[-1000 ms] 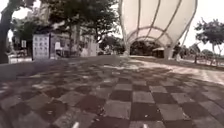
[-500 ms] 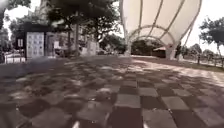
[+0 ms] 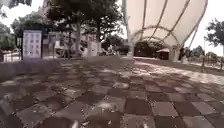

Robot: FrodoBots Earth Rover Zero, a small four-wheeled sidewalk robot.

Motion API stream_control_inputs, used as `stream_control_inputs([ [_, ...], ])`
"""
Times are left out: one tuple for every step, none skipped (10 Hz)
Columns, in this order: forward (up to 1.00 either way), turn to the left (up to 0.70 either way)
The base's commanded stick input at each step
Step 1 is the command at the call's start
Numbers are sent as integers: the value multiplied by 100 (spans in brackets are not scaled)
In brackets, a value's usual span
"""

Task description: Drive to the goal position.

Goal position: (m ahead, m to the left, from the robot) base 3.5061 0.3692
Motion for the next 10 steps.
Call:
stream_control_inputs([
  [100, 0],
  [100, 0],
  [100, 0],
  [100, 0],
  [100, 0],
  [100, 0],
  [100, 0],
  [100, 0],
  [100, 0],
  [100, 0],
])
